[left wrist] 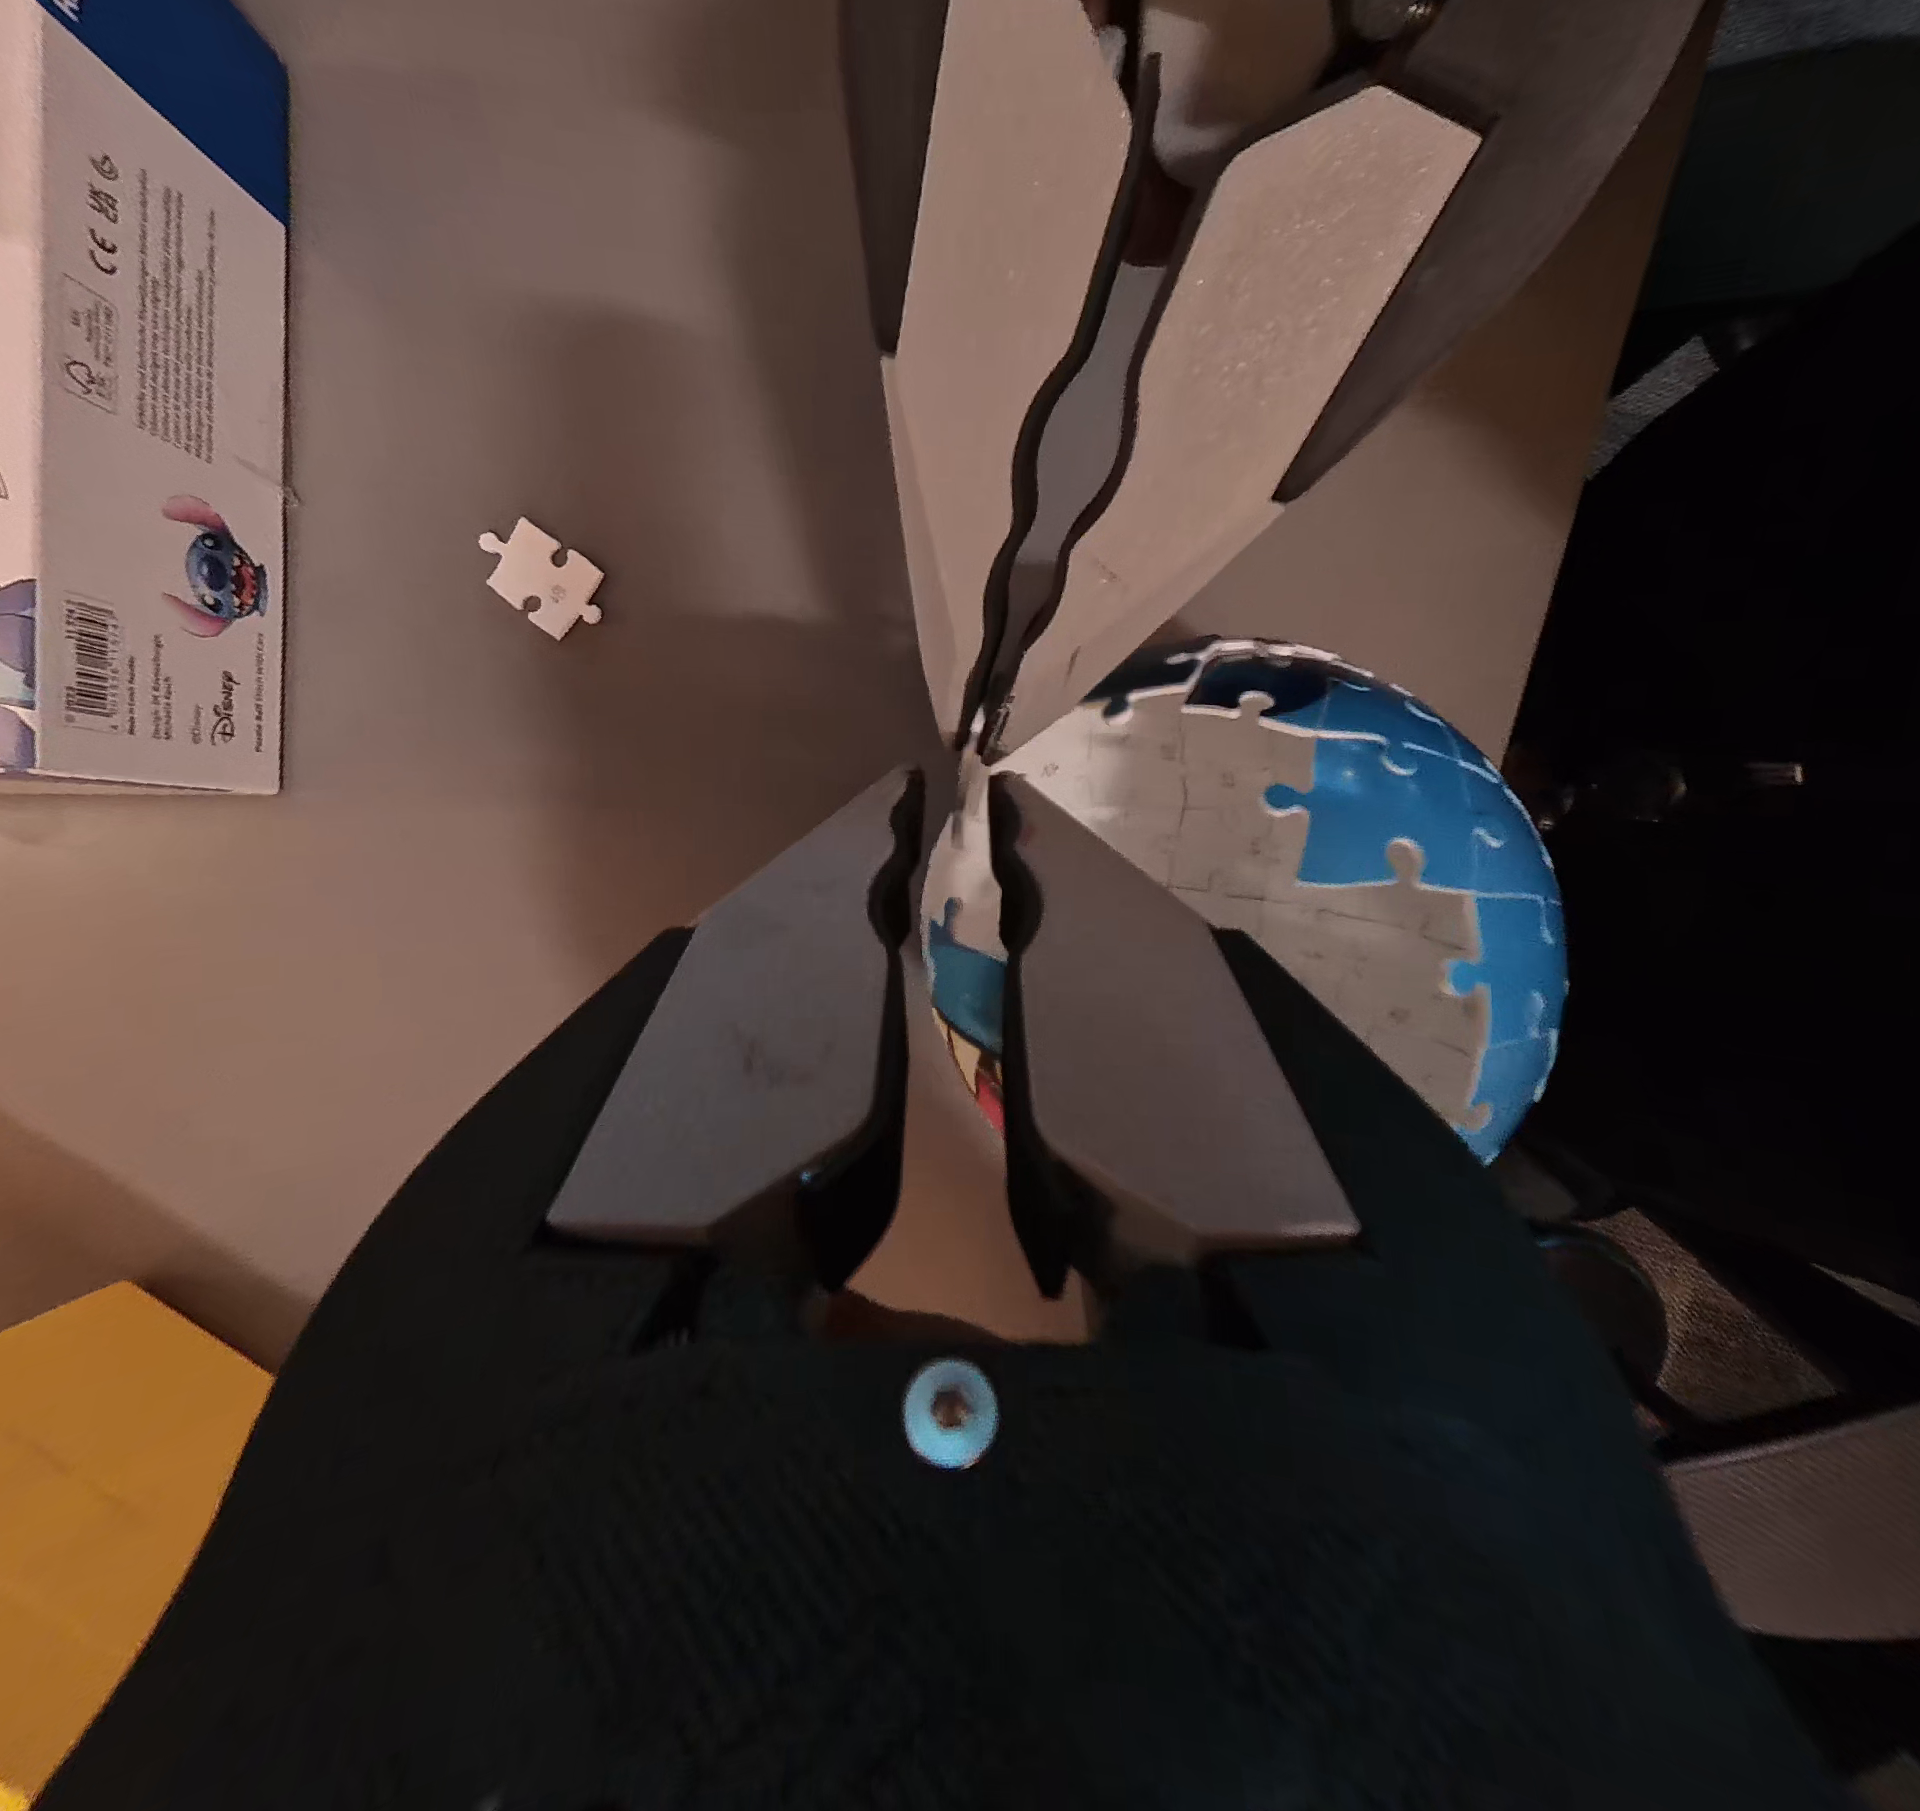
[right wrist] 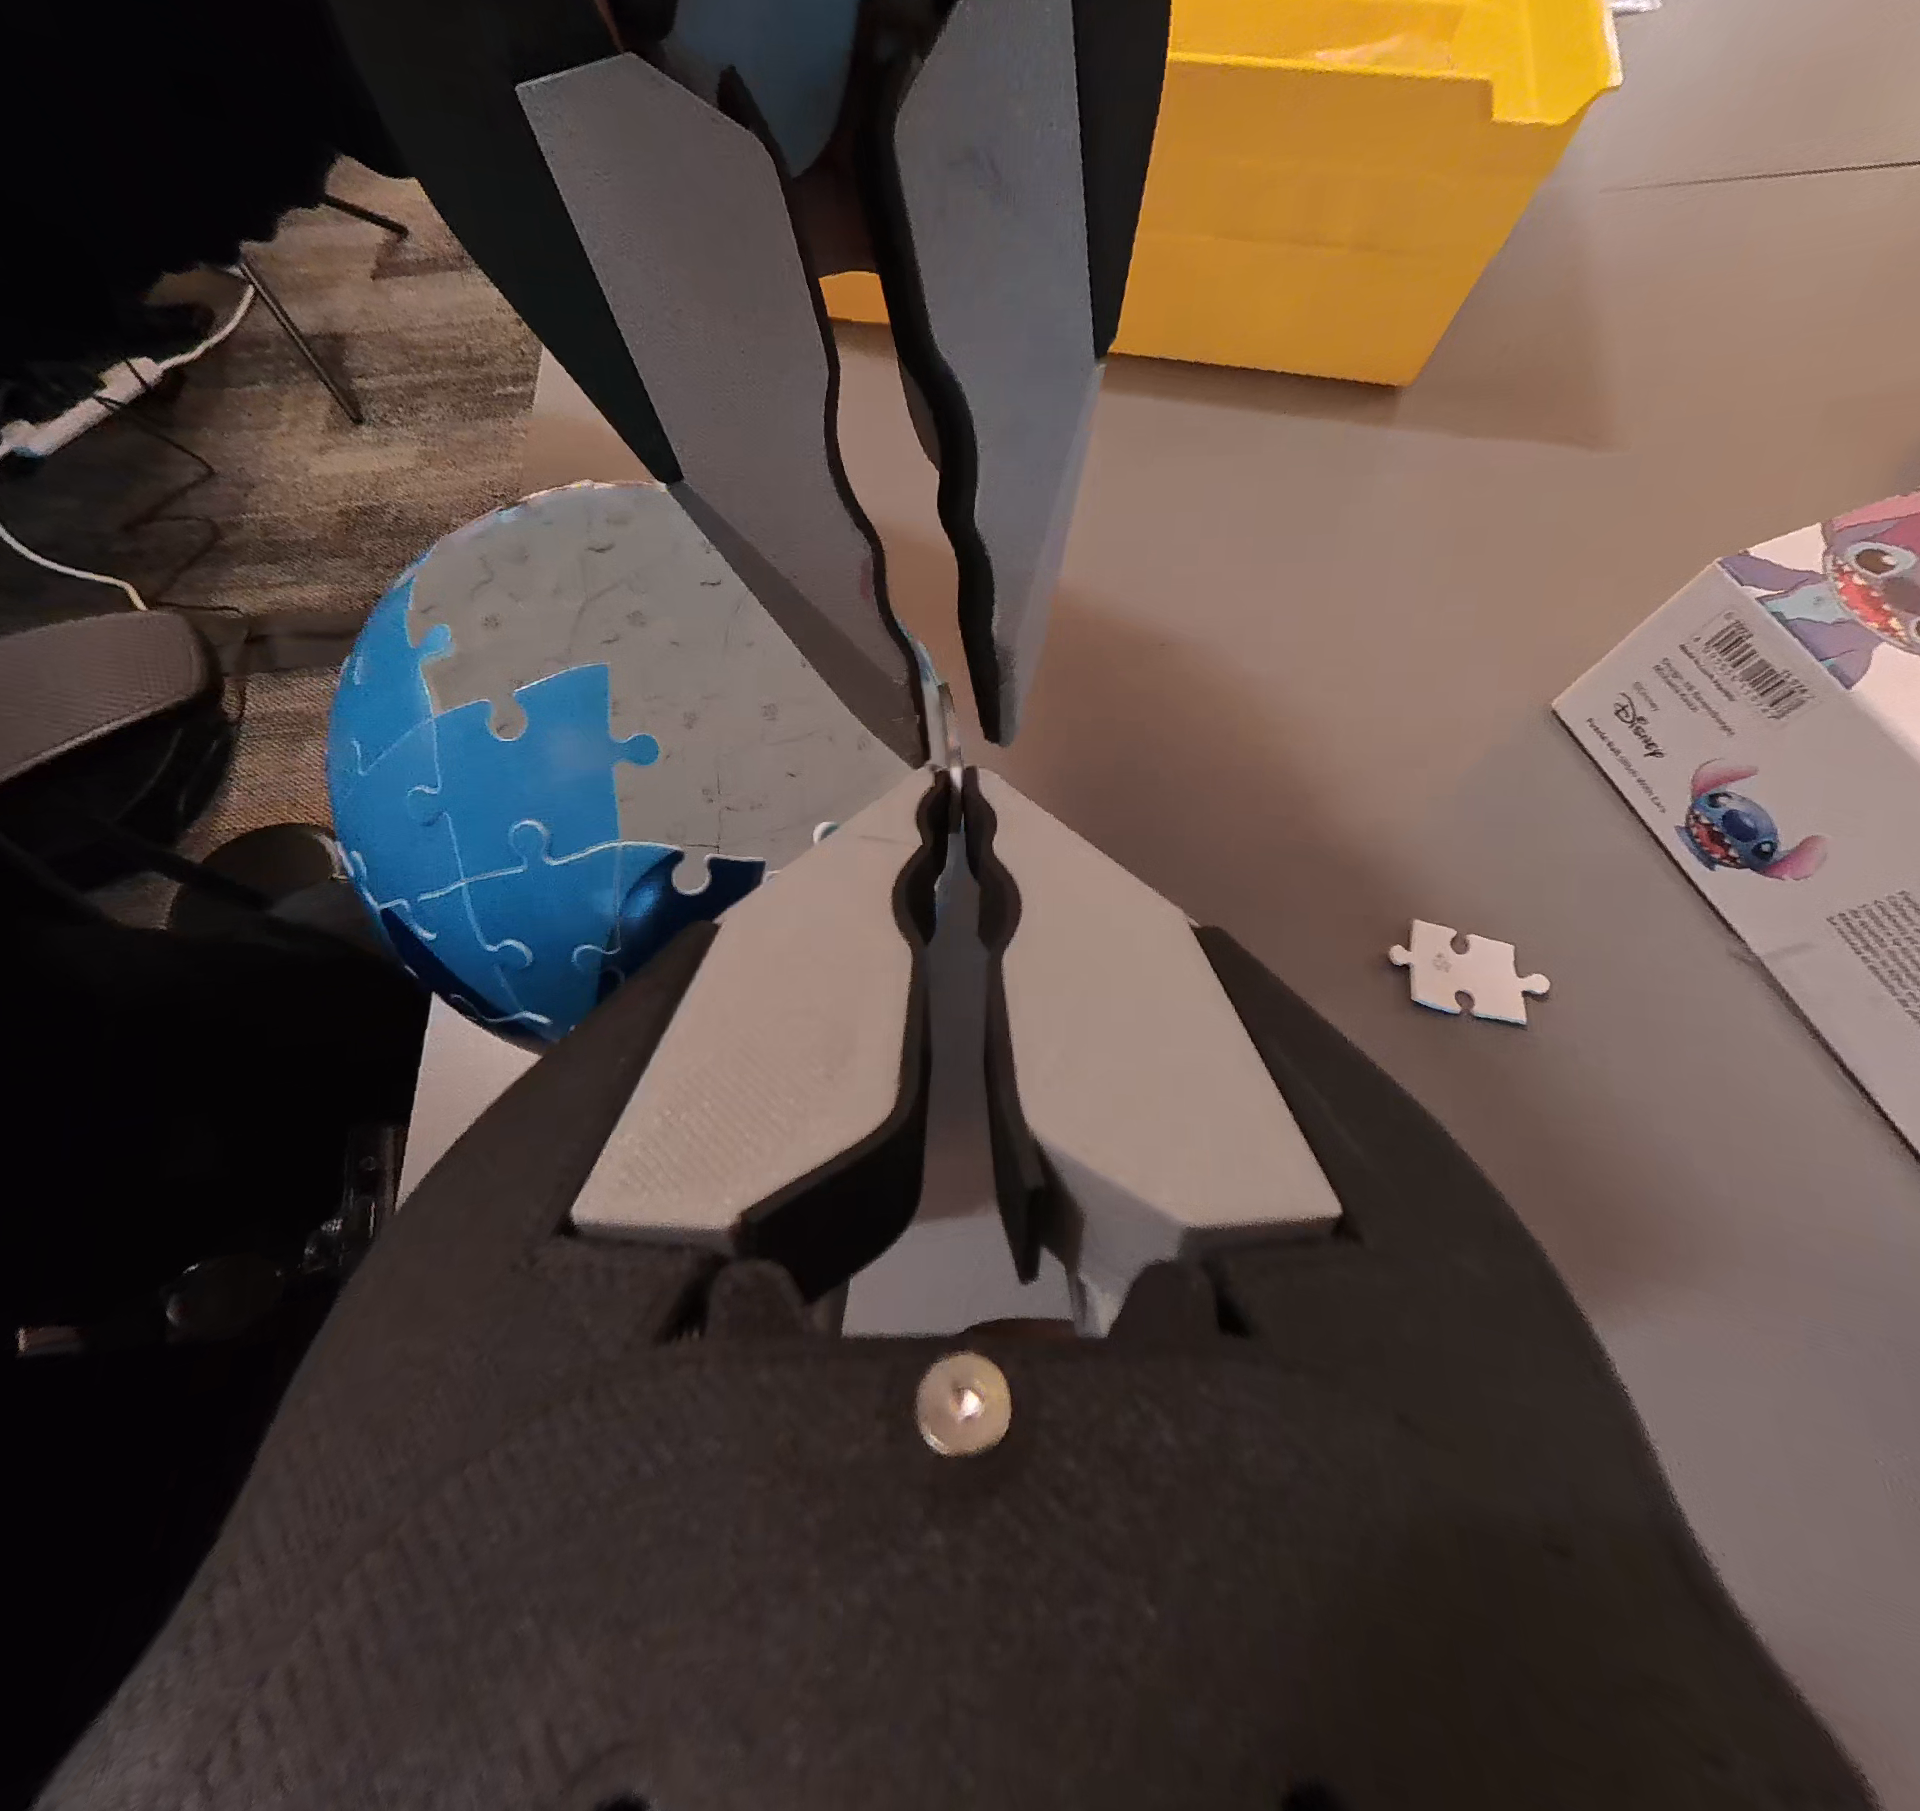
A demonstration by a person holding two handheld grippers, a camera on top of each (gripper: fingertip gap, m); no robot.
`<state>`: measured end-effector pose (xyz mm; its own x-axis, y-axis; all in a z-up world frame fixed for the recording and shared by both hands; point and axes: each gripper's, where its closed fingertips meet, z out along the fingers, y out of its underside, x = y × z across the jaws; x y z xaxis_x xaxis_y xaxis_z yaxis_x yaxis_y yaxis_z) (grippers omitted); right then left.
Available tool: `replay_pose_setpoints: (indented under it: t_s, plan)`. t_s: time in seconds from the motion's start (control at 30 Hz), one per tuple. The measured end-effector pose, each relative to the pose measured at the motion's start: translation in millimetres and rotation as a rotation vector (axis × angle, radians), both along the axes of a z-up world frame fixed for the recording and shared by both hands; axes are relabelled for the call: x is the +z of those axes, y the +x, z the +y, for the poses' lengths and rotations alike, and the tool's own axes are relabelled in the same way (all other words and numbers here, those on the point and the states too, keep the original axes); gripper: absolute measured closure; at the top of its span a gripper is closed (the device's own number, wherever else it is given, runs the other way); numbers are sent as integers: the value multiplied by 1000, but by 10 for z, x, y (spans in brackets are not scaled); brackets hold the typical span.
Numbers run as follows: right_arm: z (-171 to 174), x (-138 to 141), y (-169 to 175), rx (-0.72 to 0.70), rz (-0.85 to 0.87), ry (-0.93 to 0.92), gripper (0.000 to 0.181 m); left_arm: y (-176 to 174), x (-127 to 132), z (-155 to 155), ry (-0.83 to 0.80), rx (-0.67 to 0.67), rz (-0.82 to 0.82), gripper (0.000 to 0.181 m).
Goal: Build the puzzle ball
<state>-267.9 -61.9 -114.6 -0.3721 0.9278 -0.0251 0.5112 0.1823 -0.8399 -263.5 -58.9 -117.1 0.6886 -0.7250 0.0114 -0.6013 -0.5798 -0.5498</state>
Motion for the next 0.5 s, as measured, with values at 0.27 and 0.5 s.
replay_pose_setpoints:
  t_s: [0.27, 0.5]
  plan:
    - [15, -63, -9, -11, -7, -76, 181, 9, -80, 14, -8, -37, 11, 179]
    - [22, 21, 31, 0, -27, -315, 181, 27, -23, 23, -7, -53, 1, 170]
